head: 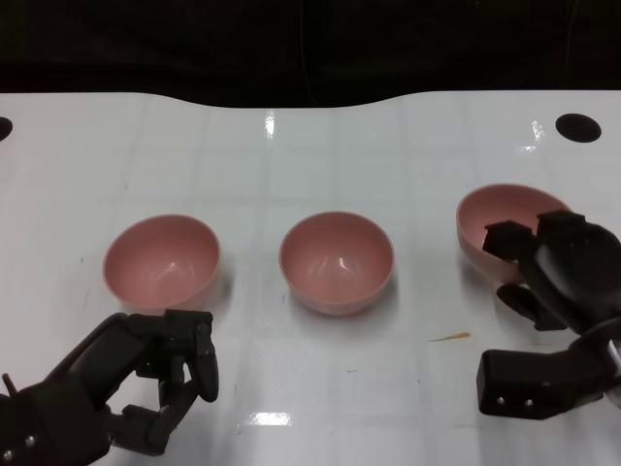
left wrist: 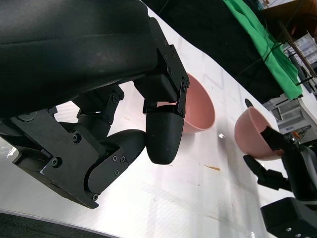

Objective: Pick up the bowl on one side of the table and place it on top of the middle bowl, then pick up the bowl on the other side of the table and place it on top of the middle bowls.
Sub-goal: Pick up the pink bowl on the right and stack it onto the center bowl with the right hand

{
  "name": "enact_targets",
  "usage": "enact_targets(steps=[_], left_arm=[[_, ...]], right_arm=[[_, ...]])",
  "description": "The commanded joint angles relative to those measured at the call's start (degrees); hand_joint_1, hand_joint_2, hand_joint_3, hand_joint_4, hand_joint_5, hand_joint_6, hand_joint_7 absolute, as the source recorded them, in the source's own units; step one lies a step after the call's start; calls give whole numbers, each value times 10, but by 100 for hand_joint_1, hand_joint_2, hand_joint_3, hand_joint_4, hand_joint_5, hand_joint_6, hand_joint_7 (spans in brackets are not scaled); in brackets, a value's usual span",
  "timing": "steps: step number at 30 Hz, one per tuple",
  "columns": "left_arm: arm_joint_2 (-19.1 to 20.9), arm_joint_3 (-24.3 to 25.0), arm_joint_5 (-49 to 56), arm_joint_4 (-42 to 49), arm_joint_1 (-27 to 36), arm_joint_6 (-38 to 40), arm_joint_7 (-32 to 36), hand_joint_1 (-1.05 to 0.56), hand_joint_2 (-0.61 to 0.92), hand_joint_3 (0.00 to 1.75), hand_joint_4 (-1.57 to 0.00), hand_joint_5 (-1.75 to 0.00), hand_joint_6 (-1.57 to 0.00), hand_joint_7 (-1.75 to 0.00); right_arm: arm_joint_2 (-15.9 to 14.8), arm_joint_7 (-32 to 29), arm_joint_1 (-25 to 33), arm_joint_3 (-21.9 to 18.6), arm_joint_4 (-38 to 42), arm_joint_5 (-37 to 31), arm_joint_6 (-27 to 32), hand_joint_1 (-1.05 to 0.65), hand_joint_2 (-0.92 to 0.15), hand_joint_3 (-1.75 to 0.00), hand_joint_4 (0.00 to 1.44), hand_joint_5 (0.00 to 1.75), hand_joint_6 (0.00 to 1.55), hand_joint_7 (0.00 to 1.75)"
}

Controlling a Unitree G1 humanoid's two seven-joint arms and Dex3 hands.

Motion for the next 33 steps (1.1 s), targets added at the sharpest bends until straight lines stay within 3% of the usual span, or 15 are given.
enact_targets(steps=[1,4,7,14,24,27,28,30,33], left_arm=[[4,3,-2,9,-5,-13,5,-12,39,138,-86,-172,-81,-151],[5,3,-1,10,-4,-18,5,-13,39,138,-87,-172,-82,-150],[7,5,-2,-1,4,-6,4,-13,39,138,-86,-172,-81,-150],[6,3,-2,0,2,-4,4,-13,40,137,-86,-172,-80,-150],[6,3,2,-25,8,24,7,-14,41,137,-84,-172,-79,-151],[5,4,1,-28,8,27,7,-13,41,137,-84,-172,-79,-150],[5,3,3,-30,9,29,8,-12,41,137,-84,-172,-80,-150],[5,3,6,-32,9,32,10,-12,41,136,-84,-172,-80,-150],[7,3,7,-32,9,30,11,-11,42,134,-84,-172,-80,-151]], right_arm=[[-10,-2,-9,-12,-27,15,3,-18,-44,-111,97,175,78,162],[-13,1,0,-17,-56,21,3,-18,-38,-121,97,175,84,155],[-13,11,16,-26,-103,38,-14,-17,-32,-131,100,175,83,167],[-13,72,36,-32,-204,49,-20,-23,-45,-125,98,175,75,175],[24,160,23,-30,-290,63,-20,-26,-40,-132,99,175,76,174],[40,184,19,-24,-301,64,-21,-25,-42,-124,98,175,90,130],[47,185,17,-23,-298,65,-27,-25,-42,-125,98,175,92,128],[56,185,14,-22,-293,64,-33,-24,-37,-132,99,175,92,132],[67,186,7,-16,-287,53,-31,-21,-30,-136,101,175,83,163]])
